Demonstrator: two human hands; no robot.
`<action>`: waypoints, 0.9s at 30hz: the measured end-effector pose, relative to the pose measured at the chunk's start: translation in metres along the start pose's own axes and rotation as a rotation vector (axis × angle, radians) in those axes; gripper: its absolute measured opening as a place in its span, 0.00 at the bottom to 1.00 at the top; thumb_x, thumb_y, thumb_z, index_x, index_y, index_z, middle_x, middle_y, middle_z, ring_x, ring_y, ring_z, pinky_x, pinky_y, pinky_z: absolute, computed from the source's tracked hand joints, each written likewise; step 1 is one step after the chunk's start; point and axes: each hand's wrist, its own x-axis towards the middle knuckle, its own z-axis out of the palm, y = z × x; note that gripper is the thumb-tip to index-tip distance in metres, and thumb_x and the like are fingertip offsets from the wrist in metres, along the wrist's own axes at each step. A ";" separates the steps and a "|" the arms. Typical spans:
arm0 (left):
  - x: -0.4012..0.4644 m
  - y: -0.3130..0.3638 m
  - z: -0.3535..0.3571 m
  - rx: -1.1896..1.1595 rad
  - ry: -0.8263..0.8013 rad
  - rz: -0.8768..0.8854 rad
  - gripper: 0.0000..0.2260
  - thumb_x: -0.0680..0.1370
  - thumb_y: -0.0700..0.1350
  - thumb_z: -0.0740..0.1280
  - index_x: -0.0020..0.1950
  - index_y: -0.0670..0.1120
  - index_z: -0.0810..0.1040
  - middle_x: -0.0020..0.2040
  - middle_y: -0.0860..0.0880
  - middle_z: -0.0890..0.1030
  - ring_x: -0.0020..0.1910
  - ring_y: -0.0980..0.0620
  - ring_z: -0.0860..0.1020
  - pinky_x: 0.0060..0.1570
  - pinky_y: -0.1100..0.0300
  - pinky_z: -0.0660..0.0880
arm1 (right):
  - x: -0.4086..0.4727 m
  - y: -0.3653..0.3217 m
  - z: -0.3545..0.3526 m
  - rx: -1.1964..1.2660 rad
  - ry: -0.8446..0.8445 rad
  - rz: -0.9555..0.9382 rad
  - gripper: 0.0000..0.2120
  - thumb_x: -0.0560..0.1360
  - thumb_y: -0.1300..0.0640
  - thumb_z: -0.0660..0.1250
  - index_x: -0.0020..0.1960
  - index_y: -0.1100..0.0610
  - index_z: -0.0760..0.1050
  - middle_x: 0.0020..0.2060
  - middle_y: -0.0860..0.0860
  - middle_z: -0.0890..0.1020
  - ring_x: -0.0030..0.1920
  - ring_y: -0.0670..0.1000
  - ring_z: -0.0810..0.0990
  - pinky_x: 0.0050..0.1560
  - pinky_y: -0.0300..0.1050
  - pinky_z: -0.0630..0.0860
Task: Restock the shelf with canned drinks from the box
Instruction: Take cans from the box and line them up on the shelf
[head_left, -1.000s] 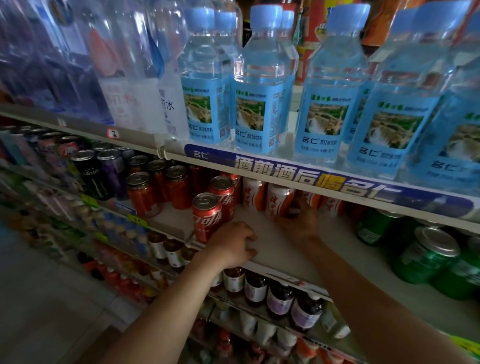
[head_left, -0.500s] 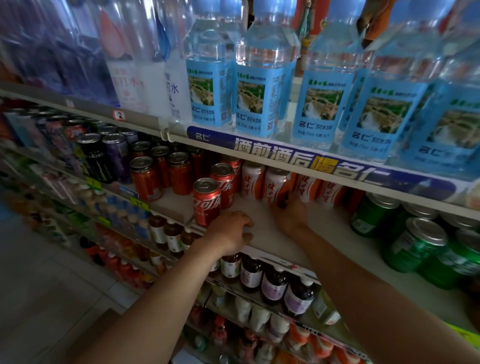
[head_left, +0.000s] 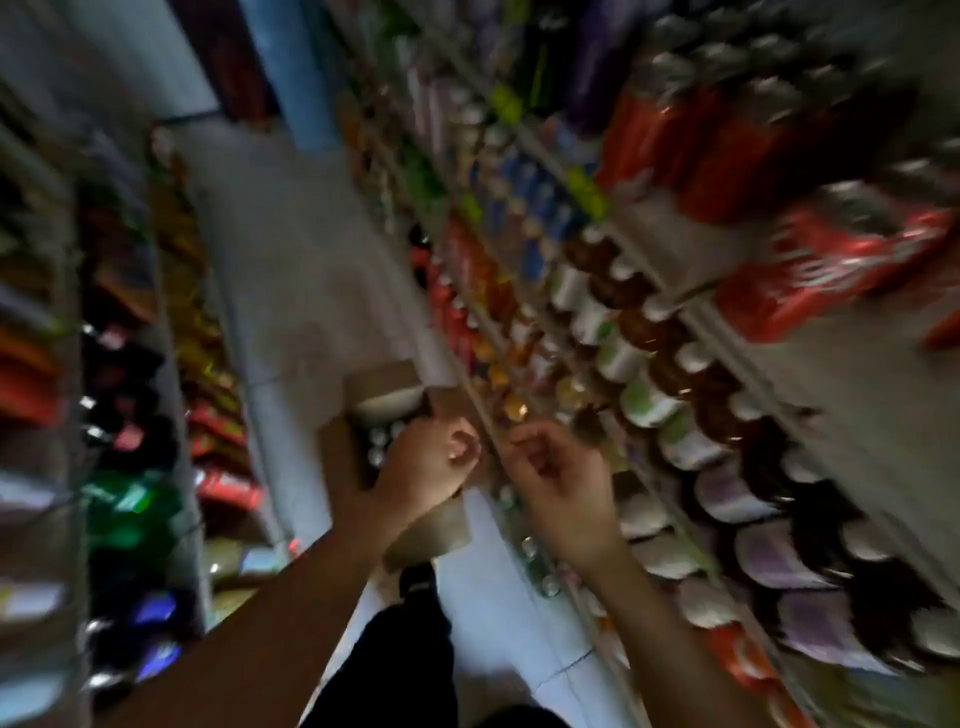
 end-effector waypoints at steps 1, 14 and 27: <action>-0.006 -0.043 0.005 0.032 -0.053 -0.172 0.08 0.75 0.51 0.68 0.48 0.48 0.81 0.44 0.48 0.85 0.47 0.48 0.83 0.45 0.59 0.76 | 0.006 0.040 0.038 -0.030 -0.119 0.110 0.06 0.73 0.51 0.70 0.45 0.54 0.77 0.32 0.47 0.80 0.32 0.41 0.78 0.36 0.42 0.76; 0.022 -0.446 0.176 -0.050 -0.253 -0.735 0.35 0.69 0.62 0.68 0.72 0.47 0.70 0.59 0.43 0.78 0.55 0.41 0.79 0.57 0.51 0.74 | 0.100 0.457 0.378 -0.401 -0.619 0.447 0.22 0.70 0.67 0.72 0.63 0.64 0.76 0.57 0.61 0.82 0.59 0.61 0.80 0.65 0.49 0.72; 0.068 -0.568 0.253 -0.037 -0.238 -0.594 0.29 0.75 0.53 0.72 0.72 0.60 0.62 0.60 0.52 0.63 0.41 0.54 0.72 0.52 0.59 0.77 | 0.136 0.650 0.570 -0.514 -0.715 0.495 0.08 0.80 0.60 0.63 0.57 0.61 0.76 0.50 0.58 0.79 0.46 0.52 0.78 0.45 0.44 0.76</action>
